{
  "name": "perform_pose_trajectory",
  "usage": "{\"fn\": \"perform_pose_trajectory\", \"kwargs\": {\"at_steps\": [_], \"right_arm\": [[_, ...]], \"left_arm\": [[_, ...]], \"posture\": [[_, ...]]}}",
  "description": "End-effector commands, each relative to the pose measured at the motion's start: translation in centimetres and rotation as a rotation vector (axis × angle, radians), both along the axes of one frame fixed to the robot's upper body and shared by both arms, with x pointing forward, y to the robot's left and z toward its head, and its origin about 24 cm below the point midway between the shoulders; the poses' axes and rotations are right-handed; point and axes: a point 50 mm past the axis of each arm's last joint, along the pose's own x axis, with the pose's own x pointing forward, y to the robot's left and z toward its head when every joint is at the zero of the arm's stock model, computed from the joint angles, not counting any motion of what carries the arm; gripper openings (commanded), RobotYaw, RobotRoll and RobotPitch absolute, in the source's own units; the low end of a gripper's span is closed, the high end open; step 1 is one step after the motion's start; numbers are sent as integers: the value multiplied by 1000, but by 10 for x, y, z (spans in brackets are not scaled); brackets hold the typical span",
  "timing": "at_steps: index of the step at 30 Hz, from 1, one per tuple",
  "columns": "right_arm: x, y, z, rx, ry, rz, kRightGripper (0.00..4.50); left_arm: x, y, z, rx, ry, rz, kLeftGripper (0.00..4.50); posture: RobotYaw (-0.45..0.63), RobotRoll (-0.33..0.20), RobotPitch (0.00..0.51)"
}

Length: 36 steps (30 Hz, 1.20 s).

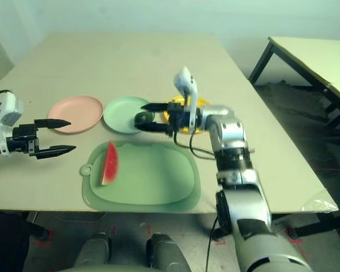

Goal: Place the fruits into color-matched plates.

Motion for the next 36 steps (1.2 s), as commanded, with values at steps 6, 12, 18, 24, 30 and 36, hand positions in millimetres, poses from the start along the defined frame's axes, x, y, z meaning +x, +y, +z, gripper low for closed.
{"fn": "perform_pose_trajectory", "kwargs": {"at_steps": [6,12,18,24,30,36], "right_arm": [[-18,-33,-27,23,-96,-5,4476],[-22,-45,-42,-7,-203,10,4476],[-24,-61,-52,-1,-262,-44,4476],[-27,-70,-59,-18,-245,-58,4476],[-30,-70,-61,-19,-234,-61,4476],[-30,-70,-63,-20,-219,-63,4476]], "left_arm": [[6,-8,8,224,-60,-189,4500],[20,-23,8,424,-127,-420,4500],[34,-45,12,516,-195,-581,4500],[46,-69,11,609,-280,-733,4500],[49,-103,9,642,-355,-905,4500],[46,-123,-1,720,-374,-1054,4500]], "posture": [[95,0,48],[96,0,47],[80,0,44],[61,0,41],[52,0,41],[41,0,36]]}}
